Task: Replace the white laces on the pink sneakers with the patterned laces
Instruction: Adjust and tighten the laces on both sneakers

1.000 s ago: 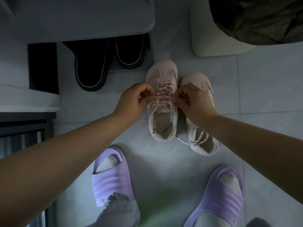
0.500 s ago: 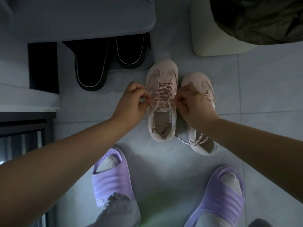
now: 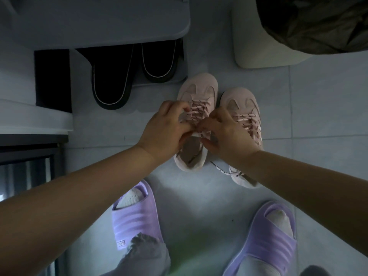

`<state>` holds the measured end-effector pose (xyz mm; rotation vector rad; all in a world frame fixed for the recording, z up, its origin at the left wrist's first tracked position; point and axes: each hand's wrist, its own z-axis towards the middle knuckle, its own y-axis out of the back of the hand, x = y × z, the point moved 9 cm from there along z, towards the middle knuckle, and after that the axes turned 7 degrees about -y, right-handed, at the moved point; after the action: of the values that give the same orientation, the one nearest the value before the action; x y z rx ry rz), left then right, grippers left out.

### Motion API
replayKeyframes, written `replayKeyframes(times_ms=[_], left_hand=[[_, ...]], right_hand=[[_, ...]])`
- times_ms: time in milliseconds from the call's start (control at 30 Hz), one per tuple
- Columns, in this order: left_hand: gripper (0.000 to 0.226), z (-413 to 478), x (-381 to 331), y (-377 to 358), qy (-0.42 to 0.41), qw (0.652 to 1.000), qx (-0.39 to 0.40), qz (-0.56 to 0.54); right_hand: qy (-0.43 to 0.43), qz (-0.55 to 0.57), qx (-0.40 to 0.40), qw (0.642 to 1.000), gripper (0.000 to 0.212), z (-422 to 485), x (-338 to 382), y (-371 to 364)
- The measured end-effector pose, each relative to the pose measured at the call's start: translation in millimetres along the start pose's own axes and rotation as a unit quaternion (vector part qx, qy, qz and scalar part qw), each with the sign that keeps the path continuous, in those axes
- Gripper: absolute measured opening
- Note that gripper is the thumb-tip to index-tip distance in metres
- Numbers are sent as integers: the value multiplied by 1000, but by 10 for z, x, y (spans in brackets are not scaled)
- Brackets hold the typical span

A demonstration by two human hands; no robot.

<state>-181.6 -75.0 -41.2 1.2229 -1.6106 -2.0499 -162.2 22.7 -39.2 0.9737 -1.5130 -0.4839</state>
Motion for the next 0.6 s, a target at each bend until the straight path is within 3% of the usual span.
replayKeyframes(times_ms=[67,167,267,367,467,600], left_hand=[[40,4,48,-12,18,999,9,30],[29,-6,-19,29,-34,996,-21,78],[30,-54,-29,56,-18,998,-51,30],[28,-125,-50,115,-20,994,-101,-31],[21,-130,-128,179,-28,988,-136,-66],[24,-68,-177,246,7,983,-158,-92]], right_hand=[[10,-31,-10,999,25,-14,10,-1],[17,-81,-14,996,16,-22,33,-2],[31,-107,-8,994,14,-10,45,-44],[72,-88,-16,993,21,-37,71,-51],[98,-60,-48,992,7,-68,102,32],[100,2,-95,990,26,-36,138,167]])
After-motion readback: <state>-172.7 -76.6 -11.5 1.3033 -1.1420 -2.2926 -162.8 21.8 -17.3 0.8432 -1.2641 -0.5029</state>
